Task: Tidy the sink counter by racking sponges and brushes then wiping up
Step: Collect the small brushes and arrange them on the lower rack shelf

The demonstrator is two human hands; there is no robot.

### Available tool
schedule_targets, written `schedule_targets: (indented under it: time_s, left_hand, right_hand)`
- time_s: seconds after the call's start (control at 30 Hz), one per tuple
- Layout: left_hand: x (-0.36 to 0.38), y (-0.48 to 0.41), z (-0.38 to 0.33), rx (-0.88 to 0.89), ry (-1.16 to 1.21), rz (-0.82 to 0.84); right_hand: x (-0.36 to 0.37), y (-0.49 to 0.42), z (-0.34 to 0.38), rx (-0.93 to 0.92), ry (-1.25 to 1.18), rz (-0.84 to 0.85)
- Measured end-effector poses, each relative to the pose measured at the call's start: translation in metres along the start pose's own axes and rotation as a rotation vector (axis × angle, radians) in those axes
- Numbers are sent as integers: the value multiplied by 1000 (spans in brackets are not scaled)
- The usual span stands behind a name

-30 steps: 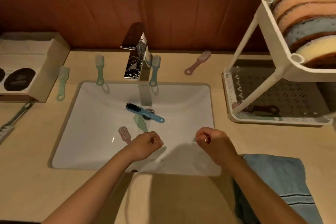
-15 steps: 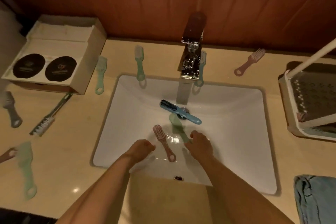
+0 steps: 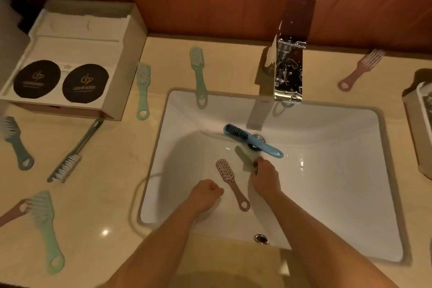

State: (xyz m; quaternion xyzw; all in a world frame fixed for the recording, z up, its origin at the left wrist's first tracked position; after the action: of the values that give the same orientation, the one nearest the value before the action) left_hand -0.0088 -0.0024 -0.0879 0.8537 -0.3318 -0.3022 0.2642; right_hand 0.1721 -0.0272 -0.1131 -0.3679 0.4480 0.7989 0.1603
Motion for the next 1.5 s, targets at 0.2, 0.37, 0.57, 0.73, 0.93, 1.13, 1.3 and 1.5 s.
schedule_targets:
  time_s: [0.2,0.37,0.57,0.73,0.93,1.13,1.3,1.5]
  left_hand:
    - [-1,-11,0,-9,20,-87]
    - [-1,-24,-17,-49,-230,-181]
    - [5,-39,-34,-123,-499,-231]
    - [11,-44,-43,-88,-583,-201]
    - [15,-47,-51,-102,-555,-180]
    - [14,-42,-41,-183,-166,-223]
    - [13,-34,-46,-83,-5,-270]
    - [12,-9,-51,132,165,-267]
  right_hand:
    - [-16,17,-4,-13,-181,120]
    - [-34,40,-15,100,-427,247]
    - [-54,49,-31,105,-470,210]
    - [-62,56,-43,39,-454,185]
    - [-60,60,-58,84,-511,158]
    - [-70,62,-63,91,-514,113]
    - [-82,72,-56,82,-575,88]
    - [-94,85,-44,29,-703,24]
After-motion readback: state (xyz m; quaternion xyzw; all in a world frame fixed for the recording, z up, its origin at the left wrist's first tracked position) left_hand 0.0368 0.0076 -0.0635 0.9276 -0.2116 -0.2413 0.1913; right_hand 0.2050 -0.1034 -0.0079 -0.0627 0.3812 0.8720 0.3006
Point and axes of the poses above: each hand's wrist, its own y-axis away from the middle knuckle, its own x-axis out of the palm, z = x × y, the point moved 4 cm from there along -y, towards the middle knuckle, and after that the axes turned 14 degrees about x, right-handed, at the moved point
